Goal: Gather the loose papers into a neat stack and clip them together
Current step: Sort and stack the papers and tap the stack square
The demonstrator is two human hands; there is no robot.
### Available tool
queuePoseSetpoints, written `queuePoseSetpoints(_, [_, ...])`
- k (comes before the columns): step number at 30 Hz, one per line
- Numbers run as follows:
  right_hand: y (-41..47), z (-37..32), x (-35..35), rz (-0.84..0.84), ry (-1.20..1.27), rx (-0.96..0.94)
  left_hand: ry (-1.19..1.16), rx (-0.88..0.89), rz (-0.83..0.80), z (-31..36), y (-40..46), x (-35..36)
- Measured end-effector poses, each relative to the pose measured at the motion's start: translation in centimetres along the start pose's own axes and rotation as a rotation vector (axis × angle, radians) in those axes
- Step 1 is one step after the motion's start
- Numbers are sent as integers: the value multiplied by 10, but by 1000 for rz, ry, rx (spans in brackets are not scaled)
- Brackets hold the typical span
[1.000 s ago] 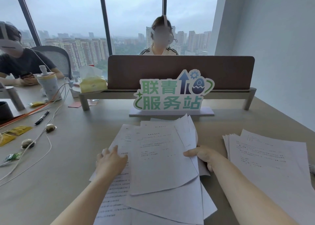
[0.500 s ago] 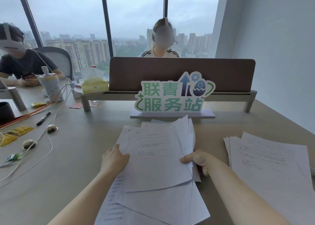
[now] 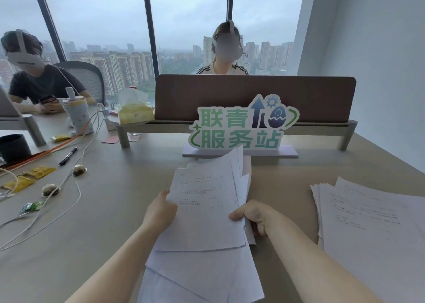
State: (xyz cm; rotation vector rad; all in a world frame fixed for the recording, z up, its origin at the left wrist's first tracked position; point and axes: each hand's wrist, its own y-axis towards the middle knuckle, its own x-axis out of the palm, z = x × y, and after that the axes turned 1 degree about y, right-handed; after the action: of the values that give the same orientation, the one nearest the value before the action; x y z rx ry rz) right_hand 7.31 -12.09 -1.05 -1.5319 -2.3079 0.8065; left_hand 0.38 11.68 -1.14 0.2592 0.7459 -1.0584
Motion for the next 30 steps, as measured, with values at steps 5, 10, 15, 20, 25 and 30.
queuePoseSetpoints(5, [-3,0,-7,33,19,-104,-193,-45,30,-3,9,-4])
queuePoseSetpoints(10, [-25,-16,-21,-41,138,-282,-711,-193,-173,-6,15,-17])
queuePoseSetpoints(15, [-49,-39,-29,-107,183,-541,-899,-15,-263,18,6,-29])
queuePoseSetpoints(20, [-59,-65,-26,238,214,-780,-992,232,-40,60,-2,-39])
queuePoseSetpoints(25, [-71,-91,-24,501,218,-971,-1033,396,37,98,-9,-53])
queuePoseSetpoints(30, [-85,-98,-29,499,243,-1062,-1046,486,89,107,-10,-56])
